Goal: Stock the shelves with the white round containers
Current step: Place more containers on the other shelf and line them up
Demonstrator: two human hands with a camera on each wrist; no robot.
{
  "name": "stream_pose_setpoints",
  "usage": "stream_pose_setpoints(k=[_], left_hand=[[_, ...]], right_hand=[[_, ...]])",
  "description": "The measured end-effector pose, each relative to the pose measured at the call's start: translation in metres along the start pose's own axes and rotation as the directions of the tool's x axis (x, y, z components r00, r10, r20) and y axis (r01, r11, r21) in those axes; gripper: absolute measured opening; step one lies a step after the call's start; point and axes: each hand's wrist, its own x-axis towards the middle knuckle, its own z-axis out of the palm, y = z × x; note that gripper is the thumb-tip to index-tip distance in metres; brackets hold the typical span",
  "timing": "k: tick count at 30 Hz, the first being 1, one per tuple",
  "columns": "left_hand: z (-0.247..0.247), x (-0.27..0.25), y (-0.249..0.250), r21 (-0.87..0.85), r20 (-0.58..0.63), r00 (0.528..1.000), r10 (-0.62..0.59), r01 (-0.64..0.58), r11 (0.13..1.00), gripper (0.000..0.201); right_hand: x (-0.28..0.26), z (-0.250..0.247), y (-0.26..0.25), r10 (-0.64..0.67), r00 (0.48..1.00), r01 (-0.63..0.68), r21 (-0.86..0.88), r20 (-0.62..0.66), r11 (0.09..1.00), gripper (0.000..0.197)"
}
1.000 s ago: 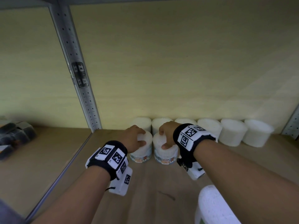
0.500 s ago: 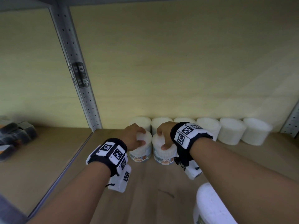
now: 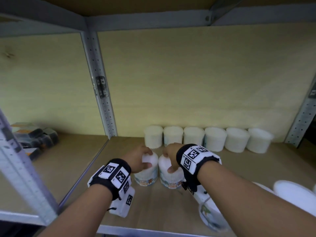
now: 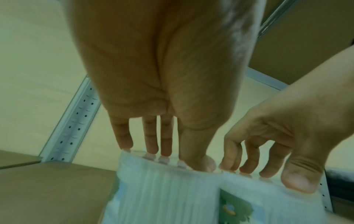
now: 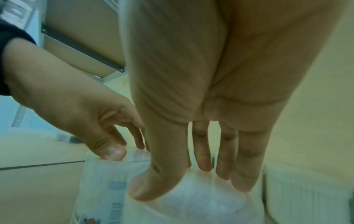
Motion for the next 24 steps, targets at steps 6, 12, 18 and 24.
stream_pose_setpoints(k=[6,12,18,24], left_hand=[[0.003,-0.045,0.006,0.010,0.010,1.000,0.010,-0.010,1.000,0.046],[0.007,-0.079,0.017,0.035,0.034,0.999,0.029,-0.030,0.999,0.047],[0.014,-0.099,0.030,0.027,0.019,0.999,0.041,-0.041,0.999,0.046],[0.019,-0.102,0.040,-0.020,-0.004,0.999,0.053,-0.053,0.998,0.042]], right_hand=[[-0.034,0.018,-0.011,-0.050,0.998,0.051,-0.023,0.030,0.998,0.076],[-0.076,0.025,-0.018,-0.042,0.996,0.043,-0.010,0.080,0.999,0.066],[-0.099,0.034,-0.013,-0.037,0.998,0.035,0.055,0.052,0.998,0.068],[-0.112,0.036,-0.003,-0.037,0.999,0.032,0.125,0.034,0.992,0.068]])
